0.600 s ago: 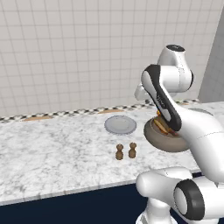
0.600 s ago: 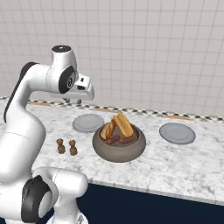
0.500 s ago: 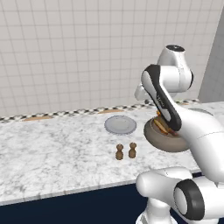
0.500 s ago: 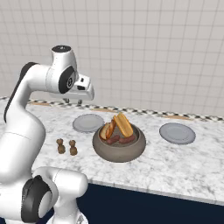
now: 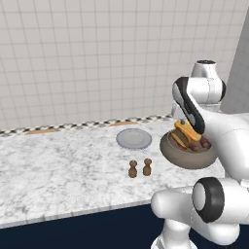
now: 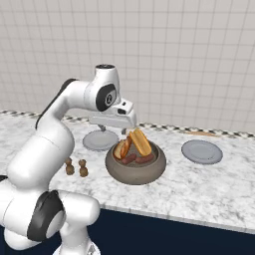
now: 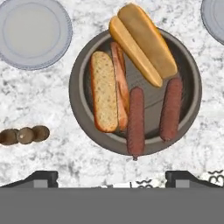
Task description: Place one bun and one sausage from the bowl on each plate.
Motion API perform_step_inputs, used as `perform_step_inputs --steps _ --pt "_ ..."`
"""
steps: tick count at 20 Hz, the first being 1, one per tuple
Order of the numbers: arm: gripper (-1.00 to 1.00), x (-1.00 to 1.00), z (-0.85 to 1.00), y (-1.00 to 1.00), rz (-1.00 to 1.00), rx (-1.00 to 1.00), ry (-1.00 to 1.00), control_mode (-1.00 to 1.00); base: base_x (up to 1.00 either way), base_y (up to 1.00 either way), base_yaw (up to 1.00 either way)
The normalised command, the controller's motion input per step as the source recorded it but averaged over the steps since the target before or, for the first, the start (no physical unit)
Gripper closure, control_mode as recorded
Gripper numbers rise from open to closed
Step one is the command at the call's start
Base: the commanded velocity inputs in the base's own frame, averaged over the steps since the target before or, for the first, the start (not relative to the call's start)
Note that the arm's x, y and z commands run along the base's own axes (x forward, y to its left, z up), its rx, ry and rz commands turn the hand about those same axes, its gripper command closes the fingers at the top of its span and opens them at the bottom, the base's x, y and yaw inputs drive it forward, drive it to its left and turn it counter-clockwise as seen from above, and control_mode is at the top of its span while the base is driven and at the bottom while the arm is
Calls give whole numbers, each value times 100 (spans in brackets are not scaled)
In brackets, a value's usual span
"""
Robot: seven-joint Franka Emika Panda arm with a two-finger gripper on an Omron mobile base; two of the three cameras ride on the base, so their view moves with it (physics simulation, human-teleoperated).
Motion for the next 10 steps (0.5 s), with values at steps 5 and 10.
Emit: perform_step_inputs --steps 5,10 --pt "-100 68 -72 -34 1 -15 11 -100 0 0 0" --pt "-100 70 -90 12 0 -7 10 -100 0 0 0"
